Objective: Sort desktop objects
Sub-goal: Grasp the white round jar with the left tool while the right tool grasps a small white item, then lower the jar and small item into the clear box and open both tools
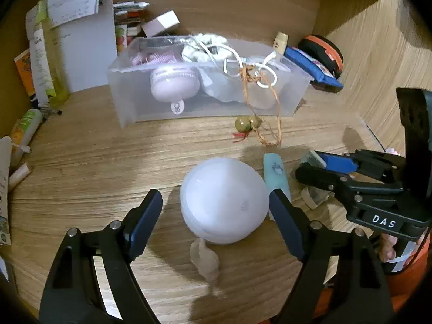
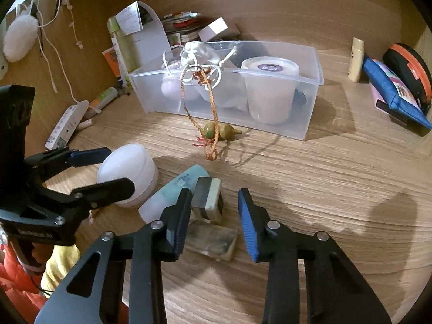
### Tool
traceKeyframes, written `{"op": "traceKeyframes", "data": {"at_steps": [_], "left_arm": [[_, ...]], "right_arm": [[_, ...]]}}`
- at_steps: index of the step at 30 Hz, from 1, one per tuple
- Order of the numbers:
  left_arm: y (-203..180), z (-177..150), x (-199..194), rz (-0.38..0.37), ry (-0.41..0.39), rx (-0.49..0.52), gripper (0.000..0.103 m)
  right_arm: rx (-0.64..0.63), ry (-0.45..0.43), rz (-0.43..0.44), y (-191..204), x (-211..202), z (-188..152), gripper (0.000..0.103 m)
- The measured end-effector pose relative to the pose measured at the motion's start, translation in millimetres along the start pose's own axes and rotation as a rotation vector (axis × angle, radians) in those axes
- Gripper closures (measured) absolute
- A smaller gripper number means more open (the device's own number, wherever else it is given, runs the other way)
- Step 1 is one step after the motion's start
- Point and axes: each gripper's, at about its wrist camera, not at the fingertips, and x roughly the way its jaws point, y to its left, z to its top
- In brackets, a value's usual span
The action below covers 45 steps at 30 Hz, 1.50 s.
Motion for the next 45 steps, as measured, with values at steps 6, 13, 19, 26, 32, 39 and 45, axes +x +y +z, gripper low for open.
{"op": "traceKeyframes", "data": {"at_steps": [6,13,19,26,32,39,45], "left_arm": [[-4.5,0.7,9.8,0.015,0.015,-0.002,0.037],[3.8,6.4,10.1,0.015,0.002,-0.036,0.037],[14.5,17.9,-2.5,0.014,-0.053,-0.078,0.037],[23.8,39.0,-19.0,0.019,-0.12,-0.098,0.037],[31.8,61.3,-26.8,0.021,-0.166,-0.107,0.037],[46.3,91.7,-37.2,0.015,-0.225,-0.119,0.037],[50.5,118.0,-36.9,0.027,-0.25,-0.112,0.037]], "right_arm": [[-0.009,0.002,-0.004,1.7,2.3,0.6,0.087],[0.004,-0.027,0.0,-2.4,-3.1,7.3,0.088],[-0.004,-0.06,0.003,-3.9,-10.9,16.6,0.088],[-0.008,-0.101,-0.002,-8.0,-23.8,32.5,0.088],[-0.004,-0.154,-0.015,-17.2,-36.2,53.6,0.088],[0.011,-0.195,-0.023,-31.1,-43.5,79.0,0.088],[0.002,-0.21,-0.02,-39.2,-40.2,99.5,0.088]]}}
